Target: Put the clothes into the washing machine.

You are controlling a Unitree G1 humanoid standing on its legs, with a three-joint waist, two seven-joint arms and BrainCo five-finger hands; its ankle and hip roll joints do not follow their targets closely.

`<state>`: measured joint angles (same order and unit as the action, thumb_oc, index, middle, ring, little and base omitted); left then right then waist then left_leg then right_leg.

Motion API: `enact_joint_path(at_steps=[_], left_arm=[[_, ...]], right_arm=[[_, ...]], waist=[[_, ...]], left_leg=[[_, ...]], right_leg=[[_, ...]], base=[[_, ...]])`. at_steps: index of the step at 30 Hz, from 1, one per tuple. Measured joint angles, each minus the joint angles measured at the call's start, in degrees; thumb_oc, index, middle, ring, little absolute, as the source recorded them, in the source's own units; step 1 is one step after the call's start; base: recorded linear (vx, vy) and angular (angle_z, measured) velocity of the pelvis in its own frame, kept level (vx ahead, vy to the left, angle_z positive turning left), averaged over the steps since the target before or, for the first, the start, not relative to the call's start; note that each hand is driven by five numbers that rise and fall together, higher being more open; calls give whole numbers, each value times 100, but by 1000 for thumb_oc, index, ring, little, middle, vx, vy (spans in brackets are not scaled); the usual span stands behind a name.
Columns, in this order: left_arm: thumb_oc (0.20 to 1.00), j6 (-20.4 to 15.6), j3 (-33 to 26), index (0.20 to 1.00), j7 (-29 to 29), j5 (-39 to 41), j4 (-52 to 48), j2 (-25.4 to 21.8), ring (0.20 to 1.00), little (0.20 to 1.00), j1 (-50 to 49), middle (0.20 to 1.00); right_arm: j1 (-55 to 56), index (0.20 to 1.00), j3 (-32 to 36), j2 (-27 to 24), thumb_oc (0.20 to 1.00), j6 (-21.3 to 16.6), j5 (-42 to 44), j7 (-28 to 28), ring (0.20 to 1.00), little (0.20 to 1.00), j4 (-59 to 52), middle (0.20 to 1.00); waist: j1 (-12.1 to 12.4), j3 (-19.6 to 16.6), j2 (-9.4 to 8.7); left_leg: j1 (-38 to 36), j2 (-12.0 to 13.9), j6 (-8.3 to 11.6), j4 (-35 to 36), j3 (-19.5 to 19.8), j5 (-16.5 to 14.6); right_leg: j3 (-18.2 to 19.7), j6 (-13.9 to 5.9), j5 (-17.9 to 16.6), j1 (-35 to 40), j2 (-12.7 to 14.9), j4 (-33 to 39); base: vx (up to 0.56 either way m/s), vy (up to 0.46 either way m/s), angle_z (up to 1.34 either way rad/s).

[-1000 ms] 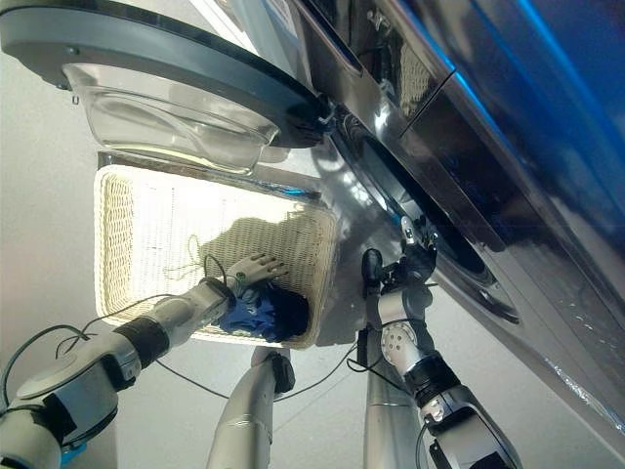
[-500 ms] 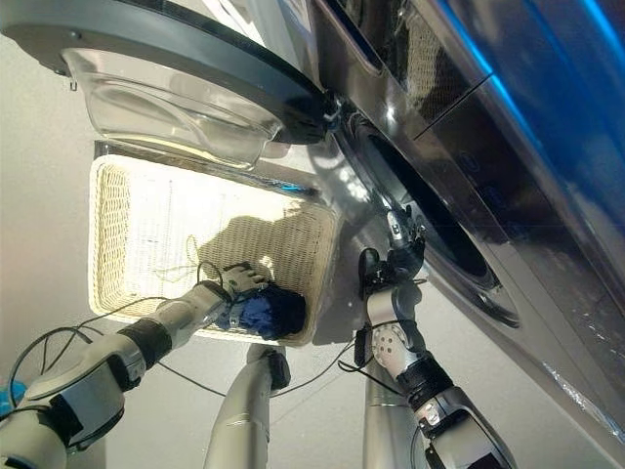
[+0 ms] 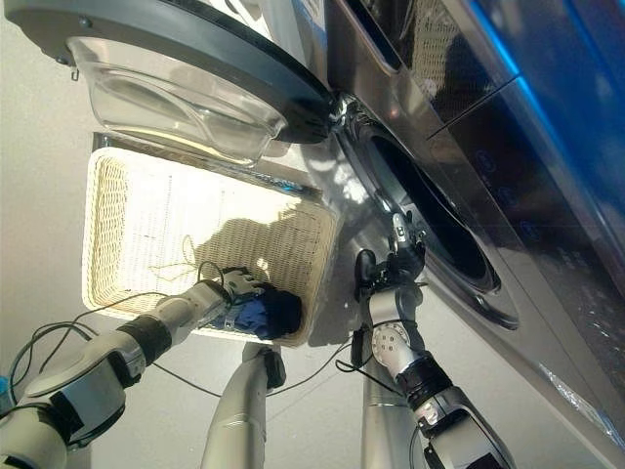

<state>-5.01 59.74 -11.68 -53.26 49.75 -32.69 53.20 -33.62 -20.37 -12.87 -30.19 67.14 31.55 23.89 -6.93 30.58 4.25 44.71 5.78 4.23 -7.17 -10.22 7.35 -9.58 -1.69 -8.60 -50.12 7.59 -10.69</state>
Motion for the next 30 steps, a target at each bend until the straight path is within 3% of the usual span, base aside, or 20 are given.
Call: enact_joint_path(at_steps=[19,20,21,22,30], left_arm=[[1000,190,214,1000,-178,-808,-122,103,1000,1000,248,1000],[683,201,215,683,-178,-877,-122,123,683,683,247,683],[523,210,219,523,-178,-889,-121,127,523,523,247,523],[200,225,219,200,-178,-893,-122,133,200,200,247,200],[200,312,266,200,-152,-897,194,280,200,200,293,200]], right_arm=[[-39,1000,409,20,1000,-345,700,-707,1000,1000,21,1000],[-39,1000,407,30,1000,-345,789,-771,1000,1000,42,1000],[-46,1000,408,37,1000,-348,832,-795,1000,1000,74,1000],[-57,1000,412,38,1000,-352,917,-842,1000,1000,143,1000],[-104,1000,427,46,1000,-443,1192,-1119,1000,1000,274,1000]], waist=[[8,-6,-174],[7,-6,-175],[8,-6,-175],[10,-6,-175],[-4,-7,-194]], left_leg=[[608,36,17,-171,262,-13],[609,37,16,-172,263,-12],[612,36,16,-173,265,-12],[617,33,16,-176,270,-12],[744,40,15,-213,291,-11]], right_leg=[[-204,-9,19,-367,12,5],[-204,-12,22,-367,19,0],[-207,-12,22,-367,27,0],[-212,-15,25,-367,32,0],[-253,7,20,-459,44,-19]], base=[[9,-19,4],[0,0,0],[0,0,0],[0,0,0],[0,0,0]])
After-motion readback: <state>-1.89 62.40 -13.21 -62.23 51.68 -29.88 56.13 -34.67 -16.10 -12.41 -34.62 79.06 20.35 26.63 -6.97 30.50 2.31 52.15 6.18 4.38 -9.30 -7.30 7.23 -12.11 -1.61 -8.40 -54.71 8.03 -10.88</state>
